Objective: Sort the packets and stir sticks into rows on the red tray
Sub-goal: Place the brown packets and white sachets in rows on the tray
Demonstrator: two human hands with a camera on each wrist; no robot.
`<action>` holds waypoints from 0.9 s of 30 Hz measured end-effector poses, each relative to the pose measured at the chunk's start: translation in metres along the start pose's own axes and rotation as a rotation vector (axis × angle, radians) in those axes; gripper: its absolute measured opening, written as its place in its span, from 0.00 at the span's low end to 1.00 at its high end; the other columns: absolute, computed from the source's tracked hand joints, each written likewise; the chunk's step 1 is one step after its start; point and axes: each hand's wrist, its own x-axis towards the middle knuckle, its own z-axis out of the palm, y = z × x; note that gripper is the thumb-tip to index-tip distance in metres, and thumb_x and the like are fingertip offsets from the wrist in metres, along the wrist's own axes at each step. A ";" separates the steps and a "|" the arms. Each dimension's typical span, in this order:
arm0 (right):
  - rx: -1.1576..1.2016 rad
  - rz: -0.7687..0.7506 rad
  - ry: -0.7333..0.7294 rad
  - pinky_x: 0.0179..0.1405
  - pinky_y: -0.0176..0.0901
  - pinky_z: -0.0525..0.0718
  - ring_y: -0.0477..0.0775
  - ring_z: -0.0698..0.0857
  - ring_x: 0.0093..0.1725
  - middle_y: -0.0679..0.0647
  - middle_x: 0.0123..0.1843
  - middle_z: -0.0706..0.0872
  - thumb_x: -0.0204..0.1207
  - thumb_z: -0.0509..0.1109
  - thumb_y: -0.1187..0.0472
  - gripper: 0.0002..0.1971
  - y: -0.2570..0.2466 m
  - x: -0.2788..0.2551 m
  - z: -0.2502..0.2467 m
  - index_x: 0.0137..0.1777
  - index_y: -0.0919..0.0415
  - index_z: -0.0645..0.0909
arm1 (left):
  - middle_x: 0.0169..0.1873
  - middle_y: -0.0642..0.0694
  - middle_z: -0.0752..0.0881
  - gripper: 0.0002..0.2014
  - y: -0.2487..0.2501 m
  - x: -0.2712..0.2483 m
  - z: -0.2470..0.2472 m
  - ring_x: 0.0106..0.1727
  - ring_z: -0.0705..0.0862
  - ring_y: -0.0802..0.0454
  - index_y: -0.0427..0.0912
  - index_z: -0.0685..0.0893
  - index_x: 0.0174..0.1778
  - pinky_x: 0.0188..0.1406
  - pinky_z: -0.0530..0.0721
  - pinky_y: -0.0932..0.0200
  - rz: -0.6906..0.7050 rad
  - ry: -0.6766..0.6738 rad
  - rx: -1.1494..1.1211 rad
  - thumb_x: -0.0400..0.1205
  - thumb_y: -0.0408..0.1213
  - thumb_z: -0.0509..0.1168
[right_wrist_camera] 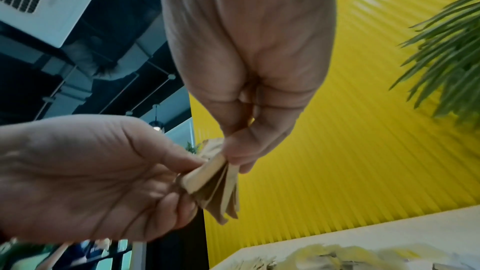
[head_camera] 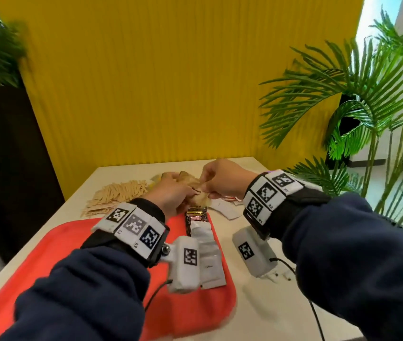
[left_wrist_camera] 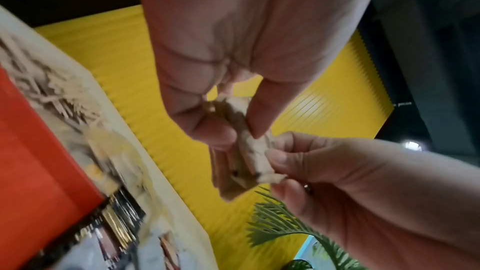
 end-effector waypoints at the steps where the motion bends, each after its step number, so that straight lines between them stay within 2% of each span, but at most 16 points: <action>1: -0.051 -0.015 -0.002 0.25 0.31 0.81 0.46 0.78 0.26 0.54 0.30 0.77 0.77 0.66 0.74 0.14 -0.004 0.006 0.003 0.33 0.59 0.73 | 0.36 0.41 0.78 0.19 0.000 0.004 -0.006 0.30 0.76 0.52 0.42 0.67 0.63 0.22 0.75 0.62 0.004 -0.010 0.025 0.81 0.20 0.59; 3: -0.157 -0.040 -0.017 0.30 0.34 0.83 0.46 0.79 0.27 0.53 0.30 0.78 0.76 0.66 0.74 0.15 -0.010 0.019 0.009 0.32 0.58 0.74 | 0.34 0.41 0.77 0.12 0.001 0.012 -0.017 0.29 0.76 0.52 0.38 0.70 0.56 0.19 0.77 0.65 -0.021 -0.050 0.108 0.81 0.21 0.59; 5: -0.238 -0.052 -0.042 0.35 0.38 0.85 0.46 0.80 0.28 0.53 0.31 0.79 0.76 0.67 0.74 0.15 -0.014 0.032 0.015 0.32 0.57 0.74 | 0.35 0.39 0.79 0.06 -0.002 0.023 -0.029 0.30 0.77 0.50 0.37 0.73 0.48 0.25 0.79 0.63 -0.059 -0.061 0.207 0.81 0.24 0.61; 7: -0.312 -0.058 -0.066 0.41 0.45 0.87 0.48 0.81 0.29 0.52 0.31 0.79 0.76 0.66 0.74 0.14 -0.015 0.046 0.021 0.32 0.59 0.76 | 0.39 0.37 0.81 0.04 -0.006 0.037 -0.041 0.34 0.78 0.45 0.36 0.78 0.47 0.34 0.78 0.55 -0.059 -0.059 0.383 0.80 0.29 0.66; 9: -0.411 -0.081 -0.095 0.48 0.49 0.87 0.52 0.84 0.36 0.50 0.32 0.79 0.75 0.66 0.75 0.08 -0.012 0.059 0.031 0.39 0.63 0.81 | 0.41 0.39 0.85 0.08 -0.013 0.052 -0.051 0.38 0.79 0.45 0.36 0.82 0.50 0.37 0.75 0.55 -0.046 -0.074 0.588 0.78 0.34 0.69; 11: -0.535 -0.110 -0.140 0.46 0.45 0.85 0.54 0.84 0.45 0.49 0.33 0.79 0.73 0.67 0.75 0.08 -0.006 0.072 0.042 0.45 0.65 0.84 | 0.42 0.43 0.83 0.08 -0.020 0.066 -0.057 0.43 0.79 0.47 0.36 0.82 0.50 0.36 0.74 0.60 -0.032 -0.079 0.767 0.77 0.33 0.69; 13: -0.629 -0.119 -0.216 0.35 0.35 0.78 0.56 0.85 0.50 0.50 0.36 0.81 0.72 0.67 0.76 0.09 0.002 0.085 0.052 0.40 0.61 0.82 | 0.35 0.45 0.80 0.03 -0.031 0.080 -0.058 0.41 0.78 0.48 0.38 0.80 0.42 0.33 0.73 0.62 -0.048 -0.074 0.847 0.76 0.30 0.68; 15: -0.683 -0.117 -0.276 0.30 0.30 0.72 0.58 0.86 0.54 0.57 0.46 0.87 0.72 0.65 0.76 0.11 0.011 0.100 0.061 0.36 0.59 0.78 | 0.31 0.46 0.79 0.06 -0.042 0.095 -0.057 0.36 0.80 0.48 0.39 0.77 0.38 0.35 0.77 0.60 -0.089 -0.091 0.837 0.75 0.28 0.68; 17: -0.689 -0.125 -0.290 0.32 0.33 0.75 0.59 0.86 0.54 0.61 0.52 0.88 0.72 0.64 0.76 0.14 0.018 0.114 0.065 0.32 0.57 0.76 | 0.28 0.45 0.80 0.08 -0.052 0.109 -0.058 0.31 0.80 0.51 0.39 0.76 0.36 0.34 0.81 0.58 -0.130 -0.101 0.799 0.75 0.27 0.68; 19: -0.680 -0.125 -0.298 0.41 0.38 0.81 0.58 0.86 0.53 0.60 0.51 0.88 0.73 0.64 0.76 0.16 0.024 0.125 0.067 0.30 0.56 0.75 | 0.30 0.42 0.82 0.08 -0.059 0.120 -0.060 0.31 0.80 0.48 0.39 0.77 0.33 0.34 0.79 0.58 -0.160 -0.122 0.810 0.75 0.28 0.69; 20: -0.679 -0.117 -0.312 0.44 0.40 0.82 0.57 0.86 0.53 0.58 0.49 0.88 0.73 0.64 0.76 0.14 0.027 0.130 0.070 0.32 0.57 0.77 | 0.30 0.40 0.81 0.09 -0.062 0.125 -0.060 0.30 0.78 0.47 0.39 0.77 0.32 0.33 0.77 0.58 -0.167 -0.139 0.818 0.74 0.28 0.69; 22: -0.675 -0.100 -0.350 0.39 0.36 0.81 0.55 0.86 0.49 0.54 0.41 0.86 0.73 0.66 0.75 0.10 0.031 0.138 0.074 0.40 0.60 0.82 | 0.26 0.42 0.77 0.11 -0.068 0.133 -0.062 0.27 0.73 0.48 0.38 0.76 0.29 0.28 0.71 0.62 -0.183 -0.160 0.820 0.74 0.27 0.71; 24: -0.674 -0.091 -0.380 0.41 0.39 0.83 0.53 0.85 0.45 0.52 0.39 0.84 0.73 0.67 0.74 0.09 0.035 0.144 0.079 0.39 0.59 0.82 | 0.26 0.43 0.74 0.07 -0.069 0.138 -0.063 0.30 0.72 0.48 0.35 0.80 0.34 0.24 0.67 0.63 -0.178 -0.156 0.865 0.75 0.30 0.71; 25: -0.664 -0.083 -0.389 0.45 0.42 0.84 0.51 0.84 0.44 0.52 0.38 0.84 0.73 0.67 0.74 0.10 0.037 0.146 0.080 0.38 0.58 0.81 | 0.31 0.41 0.78 0.05 -0.069 0.140 -0.063 0.34 0.73 0.48 0.33 0.83 0.41 0.24 0.68 0.62 -0.170 -0.170 0.894 0.76 0.31 0.71; 27: -0.642 -0.070 -0.395 0.45 0.42 0.85 0.49 0.84 0.41 0.50 0.36 0.82 0.72 0.68 0.74 0.08 0.039 0.148 0.080 0.42 0.61 0.83 | 0.48 0.36 0.84 0.14 -0.070 0.144 -0.065 0.42 0.74 0.50 0.32 0.82 0.58 0.27 0.71 0.62 -0.156 -0.193 0.957 0.79 0.35 0.68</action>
